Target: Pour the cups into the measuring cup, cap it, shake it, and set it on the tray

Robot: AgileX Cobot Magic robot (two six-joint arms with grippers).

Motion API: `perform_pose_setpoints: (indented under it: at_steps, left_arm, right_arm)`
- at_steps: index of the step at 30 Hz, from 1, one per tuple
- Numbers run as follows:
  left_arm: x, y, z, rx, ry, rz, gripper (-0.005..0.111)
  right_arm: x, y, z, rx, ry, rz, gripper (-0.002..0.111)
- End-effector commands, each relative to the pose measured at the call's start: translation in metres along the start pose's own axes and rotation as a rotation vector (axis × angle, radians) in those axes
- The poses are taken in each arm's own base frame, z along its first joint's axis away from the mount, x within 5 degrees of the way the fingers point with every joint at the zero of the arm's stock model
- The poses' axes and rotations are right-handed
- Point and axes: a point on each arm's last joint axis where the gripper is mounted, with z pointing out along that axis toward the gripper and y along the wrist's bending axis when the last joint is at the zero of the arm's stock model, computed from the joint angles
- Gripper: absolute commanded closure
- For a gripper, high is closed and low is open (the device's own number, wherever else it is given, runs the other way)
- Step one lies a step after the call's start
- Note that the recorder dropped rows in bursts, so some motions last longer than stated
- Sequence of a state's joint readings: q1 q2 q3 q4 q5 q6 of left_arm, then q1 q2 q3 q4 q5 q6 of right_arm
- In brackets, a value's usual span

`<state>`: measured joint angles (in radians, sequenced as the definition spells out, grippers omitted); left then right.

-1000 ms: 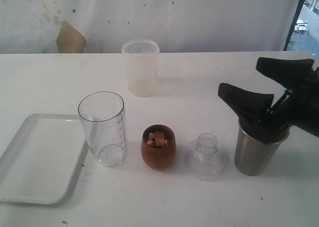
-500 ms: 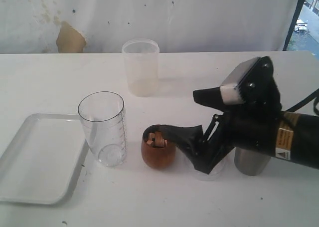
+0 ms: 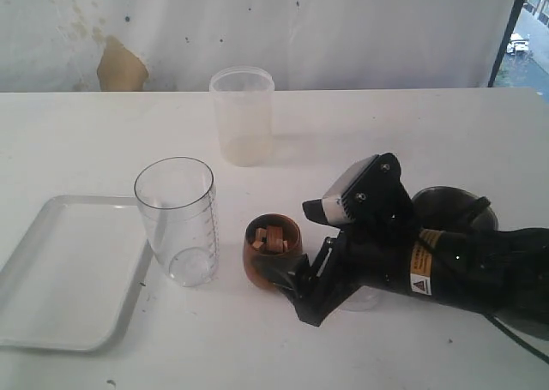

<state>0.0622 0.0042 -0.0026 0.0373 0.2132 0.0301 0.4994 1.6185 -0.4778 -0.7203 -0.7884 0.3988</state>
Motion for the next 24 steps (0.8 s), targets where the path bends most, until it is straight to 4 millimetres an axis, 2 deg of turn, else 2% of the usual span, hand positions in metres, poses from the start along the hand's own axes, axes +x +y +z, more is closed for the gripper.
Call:
perform_pose_setpoints:
  at_steps: [1,4,8,12,17,20,24]
  left_arm:
    - [0.000,0.000,0.000,0.006,-0.007,-0.006,0.107]
    - [0.000,0.000,0.000,0.006,-0.007,-0.006,0.107]
    - [0.000,0.000,0.000,0.006,-0.007,-0.006,0.107]
    - [0.000,0.000,0.000,0.006,-0.007,-0.006,0.107]
    - [0.000,0.000,0.000,0.006,-0.007,-0.006,0.107]
    - [0.000,0.000,0.000,0.006,-0.007,-0.006,0.107]
    - [0.000,0.000,0.000,0.006,-0.007,-0.006,0.107]
  right_arm:
    - [-0.009,0.001,-0.004,0.009,-0.034,-0.023,0.020]
    - [-0.020,0.000,-0.014,0.051,-0.028,-0.049,0.026]
    - [-0.037,-0.001,-0.039,0.168,0.014,-0.037,0.039]
    - [-0.053,-0.010,-0.076,0.416,0.116,0.141,0.047]
    - [-0.075,-0.019,-0.117,0.713,0.186,0.458,0.047]
    - [-0.085,-0.020,-0.124,0.760,0.244,0.522,0.047]
    - [-0.091,-0.018,-0.123,0.724,0.309,0.512,0.047]
